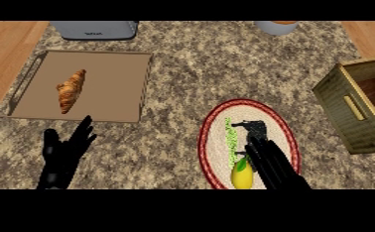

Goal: Pick the lemon from the placemat and place it in the basket

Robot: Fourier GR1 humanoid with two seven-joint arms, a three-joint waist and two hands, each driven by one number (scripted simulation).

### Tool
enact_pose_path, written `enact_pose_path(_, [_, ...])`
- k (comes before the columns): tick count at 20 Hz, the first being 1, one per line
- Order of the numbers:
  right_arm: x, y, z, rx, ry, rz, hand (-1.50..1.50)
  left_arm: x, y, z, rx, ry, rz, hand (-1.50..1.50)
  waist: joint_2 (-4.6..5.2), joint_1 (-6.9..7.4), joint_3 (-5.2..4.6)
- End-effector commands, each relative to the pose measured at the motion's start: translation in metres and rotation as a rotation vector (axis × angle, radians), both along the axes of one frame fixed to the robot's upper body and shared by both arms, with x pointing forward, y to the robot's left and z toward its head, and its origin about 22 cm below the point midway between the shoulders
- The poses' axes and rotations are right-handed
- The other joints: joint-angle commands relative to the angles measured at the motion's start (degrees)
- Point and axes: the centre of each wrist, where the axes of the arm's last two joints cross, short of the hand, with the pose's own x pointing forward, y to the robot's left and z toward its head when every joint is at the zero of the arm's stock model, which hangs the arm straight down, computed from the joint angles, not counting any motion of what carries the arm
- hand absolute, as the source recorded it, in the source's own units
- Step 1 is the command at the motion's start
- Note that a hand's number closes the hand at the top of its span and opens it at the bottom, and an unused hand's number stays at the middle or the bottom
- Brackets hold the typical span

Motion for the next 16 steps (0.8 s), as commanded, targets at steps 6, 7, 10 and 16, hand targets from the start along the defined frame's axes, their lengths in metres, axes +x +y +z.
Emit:
enact_pose_path(6, [0.020,-0.001,-0.017,-0.099,0.072,-0.038,-1.50,-0.020,0.005,-0.022,-0.008,0.064,0.026,0.00,0.40,0.14,-0.46])
enact_pose_path(7, [0.021,0.007,-0.026,-0.101,0.091,-0.045,-1.50,-0.009,0.007,-0.017,-0.007,0.069,0.000,0.00,0.41,0.03,-0.46])
enact_pose_path(10, [0.012,0.014,-0.040,-0.088,0.099,-0.037,-1.50,-0.012,0.013,-0.024,-0.013,0.081,0.018,0.00,0.39,-0.07,-0.45])
enact_pose_path(16, [0.016,-0.003,-0.030,-0.084,0.078,-0.024,-1.50,-0.010,-0.002,-0.028,-0.004,0.059,0.020,0.00,0.35,-0.19,-0.45])
